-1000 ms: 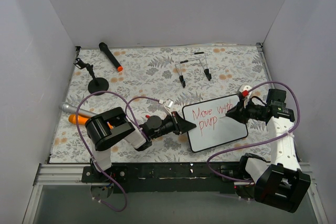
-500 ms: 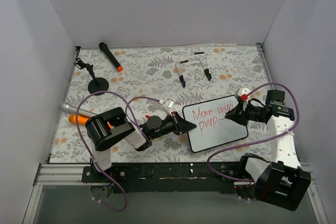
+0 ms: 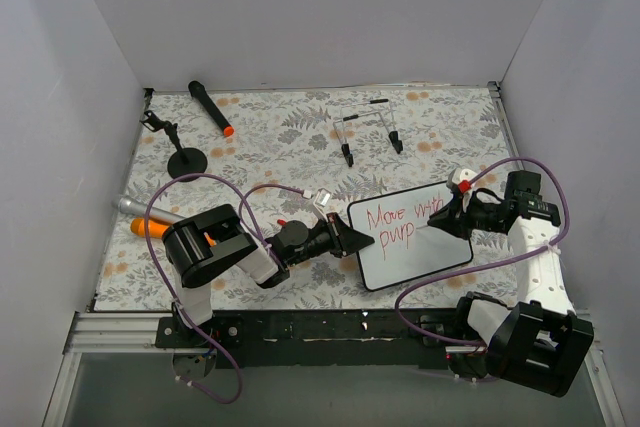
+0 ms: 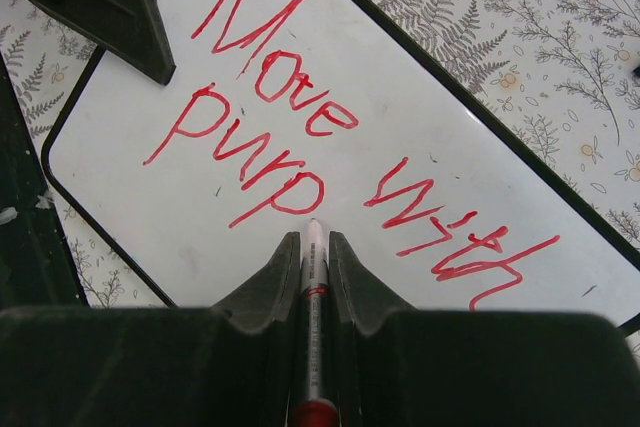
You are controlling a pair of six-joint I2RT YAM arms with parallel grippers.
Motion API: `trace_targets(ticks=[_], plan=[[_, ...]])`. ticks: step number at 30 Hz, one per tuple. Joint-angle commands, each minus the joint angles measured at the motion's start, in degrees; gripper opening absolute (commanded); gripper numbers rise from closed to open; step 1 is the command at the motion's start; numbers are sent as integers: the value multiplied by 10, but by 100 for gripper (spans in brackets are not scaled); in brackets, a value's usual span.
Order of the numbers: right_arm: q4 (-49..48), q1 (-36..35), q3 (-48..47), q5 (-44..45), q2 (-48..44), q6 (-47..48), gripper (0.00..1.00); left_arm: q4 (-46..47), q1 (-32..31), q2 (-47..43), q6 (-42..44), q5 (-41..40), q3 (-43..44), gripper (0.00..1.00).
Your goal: Write a sentence on the whiteboard
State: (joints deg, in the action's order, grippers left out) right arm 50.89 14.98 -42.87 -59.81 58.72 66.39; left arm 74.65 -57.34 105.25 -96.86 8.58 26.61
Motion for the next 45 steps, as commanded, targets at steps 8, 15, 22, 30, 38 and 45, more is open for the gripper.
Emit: trace_targets(ticks=[8, 15, 22, 30, 38, 45], plan=[[-55, -14, 1, -4, -10, -44, 1, 77, -6, -10, 18, 11, 12, 0], [-82, -26, 7, 15, -9, -69, 1, 78, -6, -11, 18, 10, 12, 0], [-115, -27, 14, 28, -15, -107, 1, 81, -6, -11, 18, 11, 11, 0], [-130, -28, 19, 63, -26, -122, 1, 81, -7, -13, 18, 10, 9, 0], [-97, -27, 20, 78, -33, -96, 1, 79, -7, -14, 18, 8, 8, 0], [-48, -28, 17, 78, -38, -58, 1, 81, -6, -12, 18, 8, 10, 0]])
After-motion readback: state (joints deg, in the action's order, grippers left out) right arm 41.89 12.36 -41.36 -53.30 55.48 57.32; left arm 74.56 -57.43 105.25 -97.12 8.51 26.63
